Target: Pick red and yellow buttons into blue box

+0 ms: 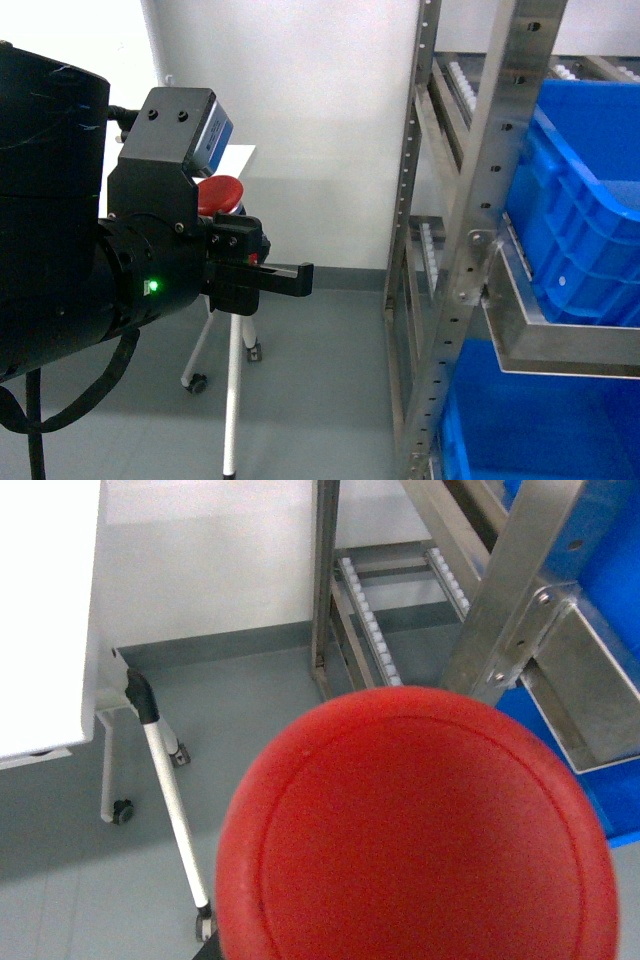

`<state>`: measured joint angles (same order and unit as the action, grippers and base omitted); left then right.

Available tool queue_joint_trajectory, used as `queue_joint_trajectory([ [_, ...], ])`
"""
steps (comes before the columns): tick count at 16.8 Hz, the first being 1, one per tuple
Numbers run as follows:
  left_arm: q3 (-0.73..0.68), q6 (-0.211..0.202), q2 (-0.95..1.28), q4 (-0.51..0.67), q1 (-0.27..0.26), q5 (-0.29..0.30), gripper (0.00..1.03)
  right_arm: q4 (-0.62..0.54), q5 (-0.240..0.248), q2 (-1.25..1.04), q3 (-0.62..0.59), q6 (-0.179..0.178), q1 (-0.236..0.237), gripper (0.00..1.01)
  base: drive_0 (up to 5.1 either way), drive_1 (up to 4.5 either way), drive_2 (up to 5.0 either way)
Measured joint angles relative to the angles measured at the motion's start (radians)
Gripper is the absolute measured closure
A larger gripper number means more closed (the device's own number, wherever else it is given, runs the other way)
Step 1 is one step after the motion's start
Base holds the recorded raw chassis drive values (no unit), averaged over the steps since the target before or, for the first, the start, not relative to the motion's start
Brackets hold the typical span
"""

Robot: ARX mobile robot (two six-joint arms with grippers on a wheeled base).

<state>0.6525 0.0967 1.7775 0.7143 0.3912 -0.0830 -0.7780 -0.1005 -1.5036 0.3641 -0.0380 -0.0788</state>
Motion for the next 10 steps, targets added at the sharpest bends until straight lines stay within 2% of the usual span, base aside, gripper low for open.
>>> queue_joint_trajectory([
  [10,0.000,0.000,-0.005,0.006,0.002,0.000,0.78,-0.002,0.000,0.001,0.000,0.000,0.000,0.63,5.0,-2.37,-2.4],
])
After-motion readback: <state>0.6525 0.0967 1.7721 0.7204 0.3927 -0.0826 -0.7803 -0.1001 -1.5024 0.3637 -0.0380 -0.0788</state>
